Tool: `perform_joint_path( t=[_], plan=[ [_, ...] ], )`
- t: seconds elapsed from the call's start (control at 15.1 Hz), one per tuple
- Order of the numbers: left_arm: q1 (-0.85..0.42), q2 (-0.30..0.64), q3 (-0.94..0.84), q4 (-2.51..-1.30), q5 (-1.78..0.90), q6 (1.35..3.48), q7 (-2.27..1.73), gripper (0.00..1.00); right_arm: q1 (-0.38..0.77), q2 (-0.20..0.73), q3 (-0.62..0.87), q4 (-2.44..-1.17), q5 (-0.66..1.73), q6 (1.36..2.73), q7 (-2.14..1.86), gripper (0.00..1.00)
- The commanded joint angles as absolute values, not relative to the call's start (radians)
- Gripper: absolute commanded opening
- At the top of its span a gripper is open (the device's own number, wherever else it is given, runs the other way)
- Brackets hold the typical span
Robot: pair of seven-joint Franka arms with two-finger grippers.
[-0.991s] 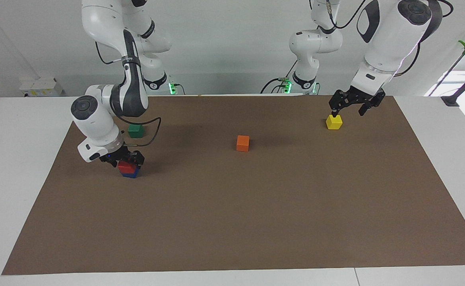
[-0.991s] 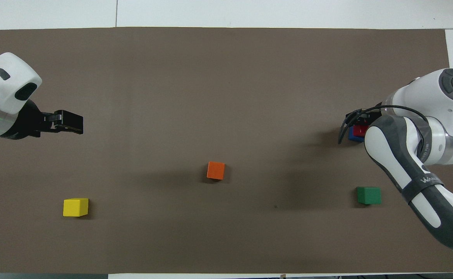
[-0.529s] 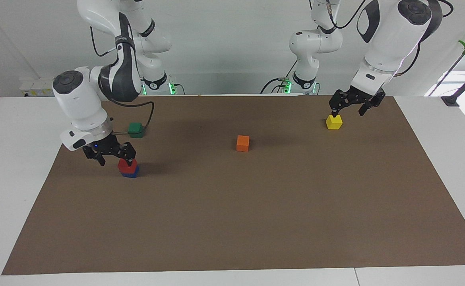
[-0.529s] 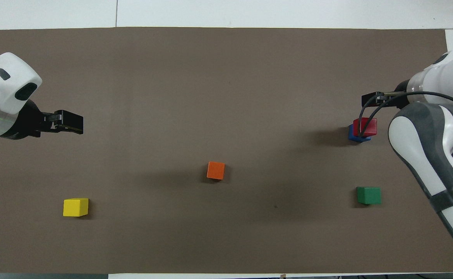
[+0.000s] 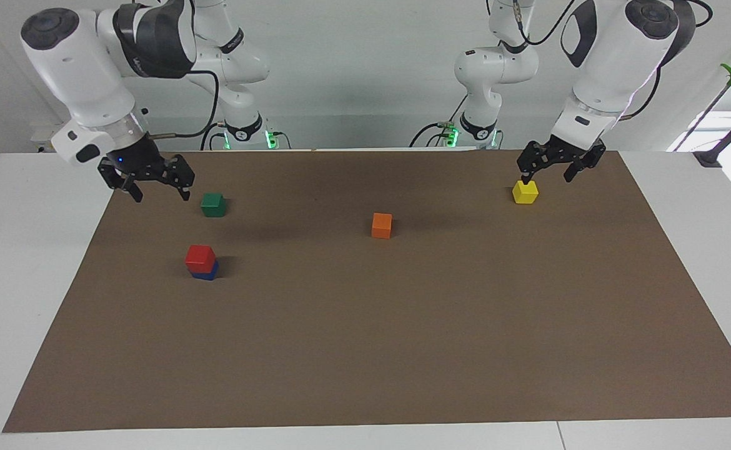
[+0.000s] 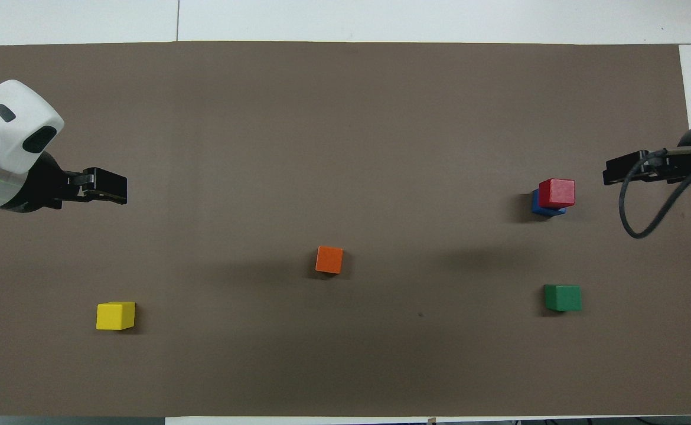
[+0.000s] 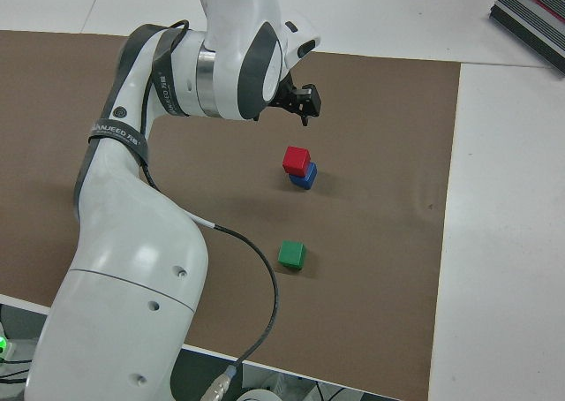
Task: Transfer red block to right arm and stack on blue block
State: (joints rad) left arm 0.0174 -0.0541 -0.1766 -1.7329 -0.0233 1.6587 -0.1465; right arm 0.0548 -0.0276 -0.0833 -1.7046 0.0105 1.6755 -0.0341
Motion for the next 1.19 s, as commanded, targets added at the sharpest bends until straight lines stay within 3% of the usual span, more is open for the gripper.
perform_joint_path(
  t=[0.0,0.2,0.4,1.12],
  plan=[
    [0.015,-0.071,-0.172,-1.744,-0.005,1.658,-0.141,1.0,0.035,-0.026,-0.08,-1.628,0.005,1.58,-0.133,1.0],
    [0.015,-0.071,-0.172,-1.744,-0.005,1.658,-0.141,1.0,-0.024,-0.029,-0.063,-1.565,0.014,1.527,-0.175,1.0],
    [0.015,-0.071,-0.172,-1.744,-0.005,1.658,-0.141,1.0,-0.135,-0.028,0.058,-1.505,0.014,1.462,-0.173,1.0],
    [0.015,-0.072,-0.172,-1.744,-0.005,1.658,-0.141,1.0,-0.043,-0.091,-0.049,-1.594,0.0,1.488,-0.173,1.0]
  ],
)
